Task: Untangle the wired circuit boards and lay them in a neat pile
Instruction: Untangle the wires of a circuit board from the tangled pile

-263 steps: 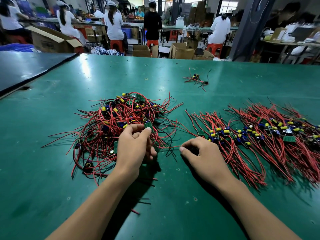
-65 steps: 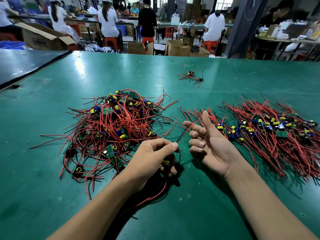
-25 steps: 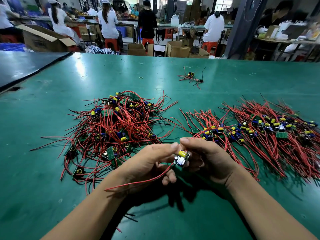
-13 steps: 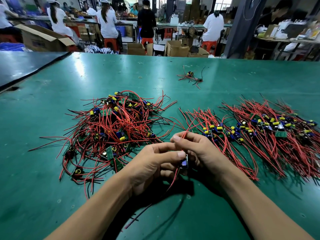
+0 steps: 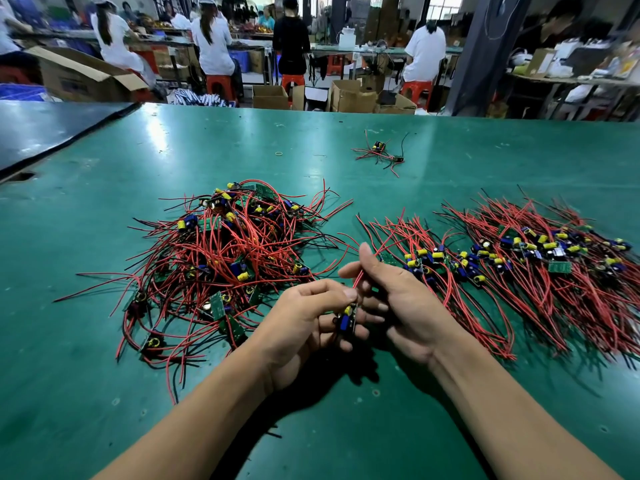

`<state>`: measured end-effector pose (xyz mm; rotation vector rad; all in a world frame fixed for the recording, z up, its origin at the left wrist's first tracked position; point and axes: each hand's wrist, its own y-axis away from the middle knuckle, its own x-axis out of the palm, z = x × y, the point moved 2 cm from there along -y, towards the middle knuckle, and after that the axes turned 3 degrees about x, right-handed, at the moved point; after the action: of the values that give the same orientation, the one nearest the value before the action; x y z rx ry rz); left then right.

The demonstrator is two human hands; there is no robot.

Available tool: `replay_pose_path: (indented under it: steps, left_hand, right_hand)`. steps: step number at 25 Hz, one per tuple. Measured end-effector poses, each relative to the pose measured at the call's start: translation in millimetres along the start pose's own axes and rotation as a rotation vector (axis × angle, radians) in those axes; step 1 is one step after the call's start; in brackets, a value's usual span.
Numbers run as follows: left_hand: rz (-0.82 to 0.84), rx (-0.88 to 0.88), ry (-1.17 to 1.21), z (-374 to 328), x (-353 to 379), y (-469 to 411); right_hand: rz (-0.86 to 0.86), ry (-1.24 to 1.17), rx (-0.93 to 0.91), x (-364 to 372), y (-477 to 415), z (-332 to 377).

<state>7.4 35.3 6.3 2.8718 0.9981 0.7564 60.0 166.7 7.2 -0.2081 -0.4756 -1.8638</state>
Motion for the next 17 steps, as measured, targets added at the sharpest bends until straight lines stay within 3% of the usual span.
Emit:
replay_pose_path:
  steps: [5,8,12,15,17]
  left_hand:
    - [0.019,-0.033,-0.025,0,-2,0]
    - [0.056,-0.026,-0.082,1,0,0]
    - [0.048,-0.023,-0.119,3,-1,0]
    - [-0.011,-0.024,-0.098,5,-1,-1]
    - [-0.057,-0.011,-0.055,5,-3,-2]
  right_hand:
    - [-0.134,-0.223,-0.037,-10,-7,9]
    - [-0.077,-0.286,0.056,-13,-6,11]
    - [-0.040,-0.189,0.114,-13,-4,11]
    - [-0.118,-0.080,0.042,-12,-3,8]
    - [-0.044,-0.010,-0.001,-3,0,3]
